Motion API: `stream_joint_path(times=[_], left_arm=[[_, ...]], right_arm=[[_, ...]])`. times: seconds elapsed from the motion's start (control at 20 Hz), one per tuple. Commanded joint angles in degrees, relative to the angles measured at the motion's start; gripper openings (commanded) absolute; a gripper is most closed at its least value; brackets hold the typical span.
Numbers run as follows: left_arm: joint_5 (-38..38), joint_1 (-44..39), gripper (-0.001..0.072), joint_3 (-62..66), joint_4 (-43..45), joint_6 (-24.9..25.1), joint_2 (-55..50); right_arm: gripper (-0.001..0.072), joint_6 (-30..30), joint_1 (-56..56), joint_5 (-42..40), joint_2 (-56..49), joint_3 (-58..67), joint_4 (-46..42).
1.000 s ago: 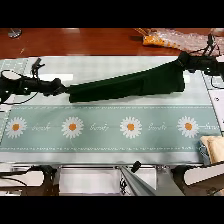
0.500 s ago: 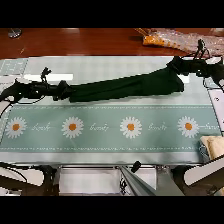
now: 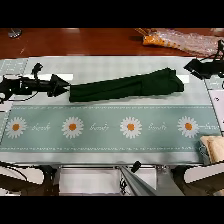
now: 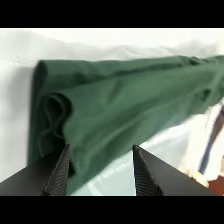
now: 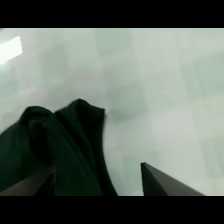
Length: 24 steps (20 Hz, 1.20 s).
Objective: Fold the shirts.
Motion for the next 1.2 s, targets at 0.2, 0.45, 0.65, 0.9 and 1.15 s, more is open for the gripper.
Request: stream_joint_path(times=[0.2,0.45,0.65,0.9,1.15], left_arm=[[-5.9,-0.5,0.0474,2.0,-0.3,0.0,2.5],[-7.2,-1.9,0.0473,2.0,-0.4,0.0,3.1],[-7.3,-2.8,0.0473,2.0,-0.8,0.0,3.1],[-7.3,-3.1,0.0411,2.0,-2.7,0.0,3.1],[-12.0,-4.5,0.0022,2.0,-10.5,5.1,3.7]], right_arm=[[0.0614,-0.9,-4.9,16.5,-6.1,0.0,5.4],[0.0614,-0.9,-2.5,17.0,-9.9,0.0,14.2],[0.061,-1.4,1.6,16.0,-11.0,0.0,14.3],[0.0036,-1.5,5.5,15.1,-10.7,0.1,15.0],[0.004,-5.0,5.5,19.0,-2.1,0.1,10.5]])
